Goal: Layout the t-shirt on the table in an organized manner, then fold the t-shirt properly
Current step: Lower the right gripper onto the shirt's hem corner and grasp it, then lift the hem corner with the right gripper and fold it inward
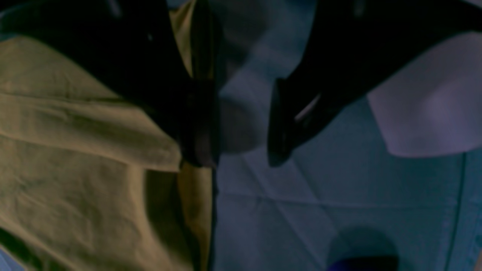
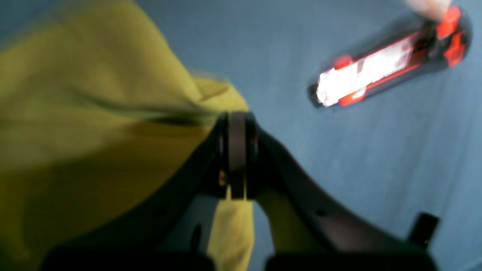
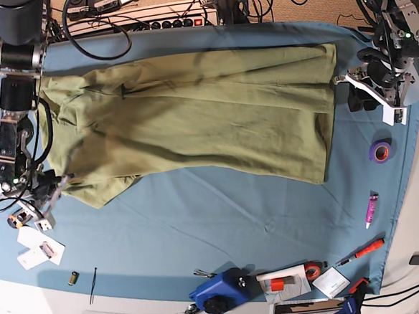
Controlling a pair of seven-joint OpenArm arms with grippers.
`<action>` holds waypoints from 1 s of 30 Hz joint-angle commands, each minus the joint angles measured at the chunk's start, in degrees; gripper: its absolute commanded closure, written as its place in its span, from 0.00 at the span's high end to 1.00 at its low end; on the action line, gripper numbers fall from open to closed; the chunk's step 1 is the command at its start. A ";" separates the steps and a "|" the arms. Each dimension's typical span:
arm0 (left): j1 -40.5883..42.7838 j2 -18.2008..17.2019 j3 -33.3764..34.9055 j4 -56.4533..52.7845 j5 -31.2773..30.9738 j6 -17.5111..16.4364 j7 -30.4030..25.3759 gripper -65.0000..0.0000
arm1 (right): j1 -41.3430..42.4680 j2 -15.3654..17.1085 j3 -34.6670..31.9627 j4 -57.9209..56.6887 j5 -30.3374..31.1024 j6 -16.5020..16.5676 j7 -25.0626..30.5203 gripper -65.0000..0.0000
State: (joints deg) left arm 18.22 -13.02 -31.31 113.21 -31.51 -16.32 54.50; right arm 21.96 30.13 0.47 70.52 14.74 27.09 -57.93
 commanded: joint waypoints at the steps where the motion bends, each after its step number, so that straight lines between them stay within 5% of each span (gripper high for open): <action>1: -0.26 -0.59 -0.33 0.83 -0.61 -0.17 -1.64 0.33 | -0.07 1.16 0.39 3.45 0.04 0.04 0.46 0.00; 6: -0.22 -0.61 -0.33 0.83 -0.59 -0.17 -1.62 0.33 | -7.80 1.14 0.39 13.77 -0.98 -1.62 0.92 0.00; 9: -0.24 -0.59 -0.33 0.83 -0.61 -0.17 -1.64 0.33 | -9.77 1.14 0.39 15.76 -5.79 -5.14 5.01 0.00; 12: -0.22 -0.55 -0.33 0.83 -0.59 -0.17 -1.64 0.33 | -9.05 1.18 0.39 15.76 -10.05 -5.01 4.98 0.00; 14: -0.13 -0.46 -0.33 0.83 -0.61 -0.17 -1.66 0.33 | -8.15 1.18 0.39 15.76 -10.78 -3.74 4.74 0.04; 16: -0.11 -0.46 -0.33 0.83 -0.61 -0.17 -1.64 0.33 | -7.08 1.16 0.37 15.76 -10.67 -0.11 4.63 0.24; 19: -0.13 -0.46 -0.33 0.83 -0.61 -0.17 -1.70 0.33 | -5.49 1.16 0.37 15.74 -10.32 0.26 6.08 0.44; 23: -0.13 -0.46 -0.33 0.83 -0.66 -0.20 -2.05 0.33 | -3.02 1.14 0.20 13.81 -10.29 0.74 9.60 0.44; 30: -0.13 -0.46 -0.33 0.83 -0.63 -0.20 -2.03 0.33 | 4.50 1.16 -1.01 -0.63 -7.76 6.54 6.93 0.44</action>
State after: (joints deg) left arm 18.33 -12.91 -31.31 113.21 -31.48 -16.32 53.87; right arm 24.69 30.37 -0.75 68.77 6.39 33.71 -52.21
